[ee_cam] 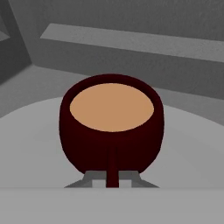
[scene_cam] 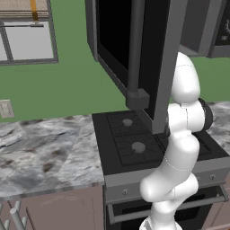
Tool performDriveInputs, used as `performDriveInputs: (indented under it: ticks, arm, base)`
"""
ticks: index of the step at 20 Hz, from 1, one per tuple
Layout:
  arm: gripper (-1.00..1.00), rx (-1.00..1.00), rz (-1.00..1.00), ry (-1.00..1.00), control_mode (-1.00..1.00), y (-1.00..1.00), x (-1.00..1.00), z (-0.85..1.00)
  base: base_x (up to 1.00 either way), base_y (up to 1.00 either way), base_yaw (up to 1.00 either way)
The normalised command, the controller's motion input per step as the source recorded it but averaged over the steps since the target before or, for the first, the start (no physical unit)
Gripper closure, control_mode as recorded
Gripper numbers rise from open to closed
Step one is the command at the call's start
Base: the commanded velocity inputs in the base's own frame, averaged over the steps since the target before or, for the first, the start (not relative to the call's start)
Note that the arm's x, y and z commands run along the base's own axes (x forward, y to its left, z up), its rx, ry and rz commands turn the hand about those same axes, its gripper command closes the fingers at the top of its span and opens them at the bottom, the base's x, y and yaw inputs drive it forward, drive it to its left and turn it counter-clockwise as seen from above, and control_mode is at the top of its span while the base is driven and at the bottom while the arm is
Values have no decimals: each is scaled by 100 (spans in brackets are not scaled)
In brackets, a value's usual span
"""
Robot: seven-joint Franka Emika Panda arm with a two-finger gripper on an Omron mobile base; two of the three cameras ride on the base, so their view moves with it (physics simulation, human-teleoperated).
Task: Pick the cup of tea, navigate to the dining table, and place it on the saucer.
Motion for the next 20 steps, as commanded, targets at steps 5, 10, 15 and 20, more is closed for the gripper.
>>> performDriveInputs:
  ticks: [5, 10, 15, 20]
  arm:
    - [100, 0, 0, 0, -100, 0, 0, 0]
    - [100, 0, 0, 0, -100, 0, 0, 0]
    - [100, 0, 0, 0, -100, 0, 0, 0]
    - [100, 0, 0, 0, -100, 0, 0, 0]
  base:
    - [0, 0, 0]
    - [0, 0, 0]
    - [0, 0, 0]
    - [0, 0, 0]
